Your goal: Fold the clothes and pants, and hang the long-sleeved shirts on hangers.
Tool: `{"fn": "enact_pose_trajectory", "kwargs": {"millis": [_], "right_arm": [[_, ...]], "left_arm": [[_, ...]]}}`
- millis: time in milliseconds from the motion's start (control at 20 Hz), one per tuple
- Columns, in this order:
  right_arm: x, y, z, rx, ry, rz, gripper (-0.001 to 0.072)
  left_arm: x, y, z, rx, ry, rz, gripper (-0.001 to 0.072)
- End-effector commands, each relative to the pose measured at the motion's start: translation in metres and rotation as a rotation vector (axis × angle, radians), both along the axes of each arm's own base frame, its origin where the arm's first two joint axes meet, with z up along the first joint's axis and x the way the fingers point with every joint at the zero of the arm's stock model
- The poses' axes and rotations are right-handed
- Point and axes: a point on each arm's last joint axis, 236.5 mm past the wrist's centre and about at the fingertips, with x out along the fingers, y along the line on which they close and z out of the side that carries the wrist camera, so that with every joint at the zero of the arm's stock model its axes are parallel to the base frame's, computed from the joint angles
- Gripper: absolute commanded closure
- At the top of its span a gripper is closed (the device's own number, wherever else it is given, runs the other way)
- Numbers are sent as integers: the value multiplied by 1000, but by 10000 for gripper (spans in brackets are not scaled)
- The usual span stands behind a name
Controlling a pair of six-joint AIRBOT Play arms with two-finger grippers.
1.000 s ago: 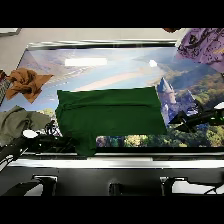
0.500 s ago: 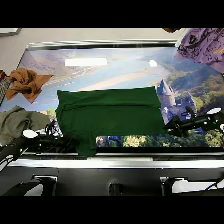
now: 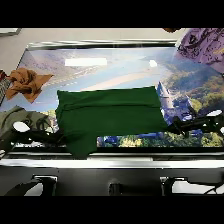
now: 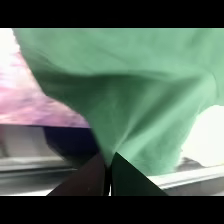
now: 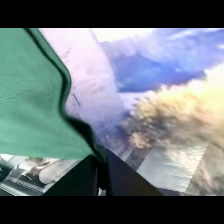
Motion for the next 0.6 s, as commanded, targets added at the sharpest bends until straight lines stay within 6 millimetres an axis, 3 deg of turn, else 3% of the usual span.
{"fn": "enact_pose_trajectory", "kwargs": {"millis": [0,150,300,400,550], "right_arm": [[-20,-5,27,-57,29,32,682],[-49,-20,46,-168,84,66,682],[-43,-22,69,-216,9,24,682],[-27,-11,77,-189,-68,21,682],[-8,13,71,-274,-156,162,682]], "left_arm": [[-3,44,29,166,25,-68,686],[-12,42,47,159,33,-99,686],[-15,42,53,156,32,-110,686],[9,46,59,178,-50,-79,686],[56,55,75,216,-197,-43,687]]}}
